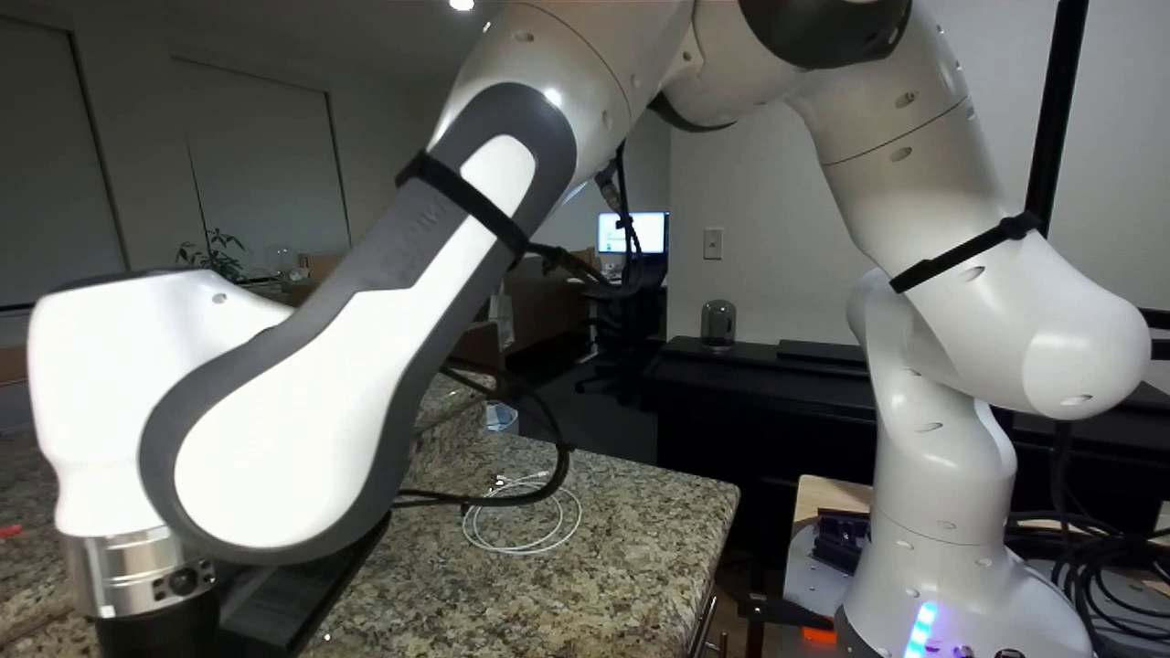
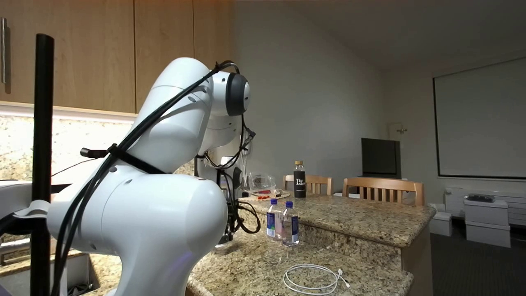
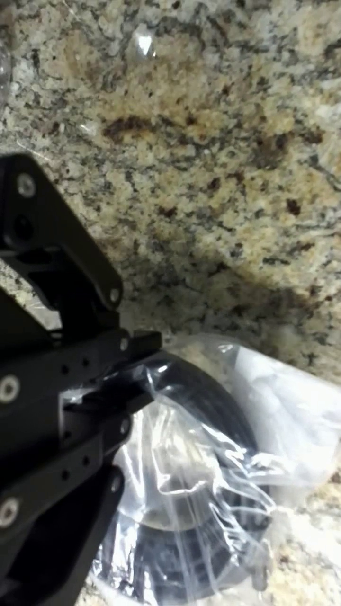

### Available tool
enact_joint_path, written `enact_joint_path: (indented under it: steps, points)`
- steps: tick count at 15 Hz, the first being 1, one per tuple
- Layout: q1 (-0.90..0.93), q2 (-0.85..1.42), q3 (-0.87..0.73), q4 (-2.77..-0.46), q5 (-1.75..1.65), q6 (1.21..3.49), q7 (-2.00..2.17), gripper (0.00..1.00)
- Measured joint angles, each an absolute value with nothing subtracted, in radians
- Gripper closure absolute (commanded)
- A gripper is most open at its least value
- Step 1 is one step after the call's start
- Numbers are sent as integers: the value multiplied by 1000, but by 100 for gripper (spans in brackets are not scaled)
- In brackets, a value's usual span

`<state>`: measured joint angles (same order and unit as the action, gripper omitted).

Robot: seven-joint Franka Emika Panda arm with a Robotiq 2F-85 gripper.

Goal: Move the black object in the plastic

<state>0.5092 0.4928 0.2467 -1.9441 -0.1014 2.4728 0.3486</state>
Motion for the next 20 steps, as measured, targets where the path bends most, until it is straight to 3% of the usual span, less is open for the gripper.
enact_joint_path:
  steps: [10,18,19,20]
  points:
    - [488,323,239,-1987,-101,2297,399,87]
    - [341,29,197,-2307,-47,2282,452,89]
    - [319,-17,191,-2353,-31,2282,447,81]
    - [305,-46,191,-2376,-29,2282,442,81]
